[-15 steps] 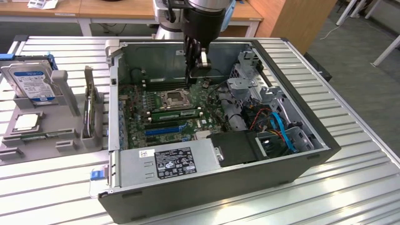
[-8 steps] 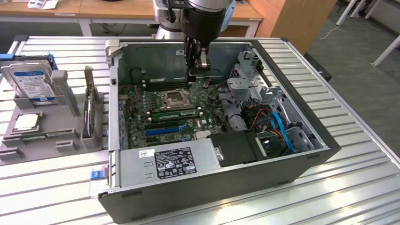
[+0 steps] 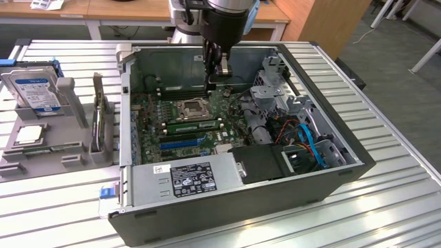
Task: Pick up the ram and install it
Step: 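Press down the ram until it locks into place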
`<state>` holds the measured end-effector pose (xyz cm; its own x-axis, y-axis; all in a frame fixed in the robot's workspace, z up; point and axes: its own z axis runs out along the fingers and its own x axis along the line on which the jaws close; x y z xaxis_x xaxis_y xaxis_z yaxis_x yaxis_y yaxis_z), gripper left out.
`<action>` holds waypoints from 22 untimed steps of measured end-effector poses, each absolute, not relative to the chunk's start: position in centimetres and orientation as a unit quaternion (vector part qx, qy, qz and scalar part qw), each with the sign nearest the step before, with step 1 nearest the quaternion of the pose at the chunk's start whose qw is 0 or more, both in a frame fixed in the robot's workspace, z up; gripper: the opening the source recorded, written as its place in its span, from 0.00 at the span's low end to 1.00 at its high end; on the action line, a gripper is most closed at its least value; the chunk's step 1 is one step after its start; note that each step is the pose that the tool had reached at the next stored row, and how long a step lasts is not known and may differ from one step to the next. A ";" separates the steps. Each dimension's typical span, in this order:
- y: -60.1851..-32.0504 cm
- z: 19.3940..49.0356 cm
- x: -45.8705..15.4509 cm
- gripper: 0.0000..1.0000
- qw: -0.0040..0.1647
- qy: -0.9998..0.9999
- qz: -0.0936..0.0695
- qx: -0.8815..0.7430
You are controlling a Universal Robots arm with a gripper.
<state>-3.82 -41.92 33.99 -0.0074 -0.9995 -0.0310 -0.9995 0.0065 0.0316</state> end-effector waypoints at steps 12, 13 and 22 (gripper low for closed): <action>-41.9 34.0 -2.3 0.10 0.000 -0.709 -0.022 0.704; -41.9 34.0 -2.1 0.10 0.000 -0.709 -0.022 0.704; -41.9 34.0 -0.8 0.10 0.000 -0.709 -0.022 0.705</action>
<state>-0.84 -41.92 33.99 -0.0073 -0.9995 -0.0310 -0.9995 0.0064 0.0316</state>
